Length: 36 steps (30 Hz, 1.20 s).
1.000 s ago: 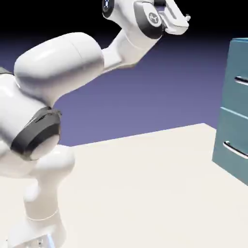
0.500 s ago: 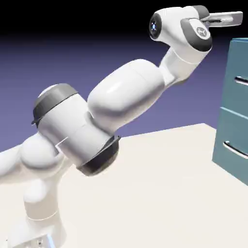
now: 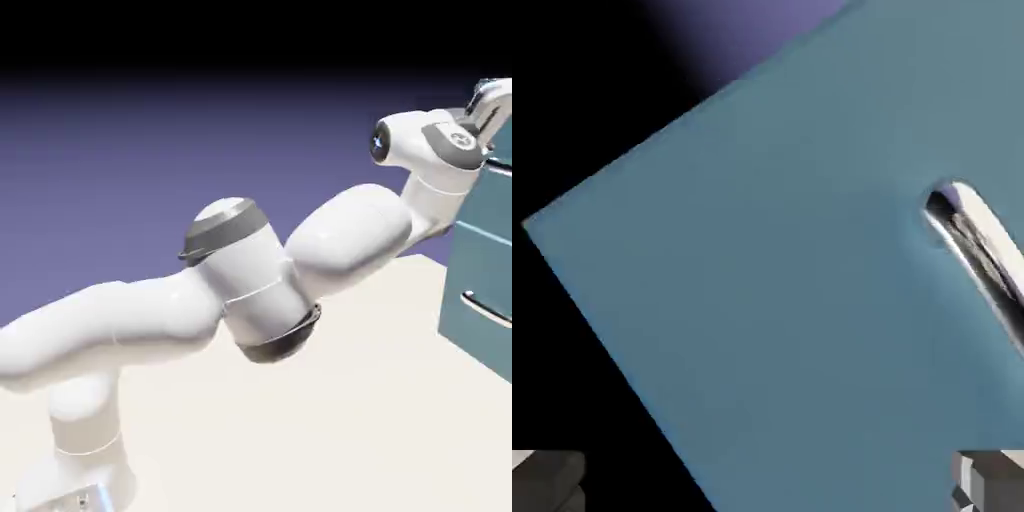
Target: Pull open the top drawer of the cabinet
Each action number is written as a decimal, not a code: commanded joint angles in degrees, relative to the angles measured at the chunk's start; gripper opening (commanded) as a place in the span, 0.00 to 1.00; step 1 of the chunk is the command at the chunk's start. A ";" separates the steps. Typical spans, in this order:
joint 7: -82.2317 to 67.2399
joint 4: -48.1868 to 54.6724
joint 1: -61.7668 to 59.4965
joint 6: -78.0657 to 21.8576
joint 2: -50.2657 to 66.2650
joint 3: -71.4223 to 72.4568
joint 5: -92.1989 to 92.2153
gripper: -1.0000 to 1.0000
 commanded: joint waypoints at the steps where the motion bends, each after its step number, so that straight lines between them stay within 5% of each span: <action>1: -2.50 1.23 1.81 -0.26 -0.50 -1.25 -2.03 0.50; 19: -33.29 32.48 25.21 6.06 -12.40 0.51 -3.35 0.50; 20: -33.29 32.48 25.21 6.06 -12.40 0.51 -3.34 0.00; 36: -19.05 1.35 6.28 -5.45 -9.56 2.53 -12.11 0.00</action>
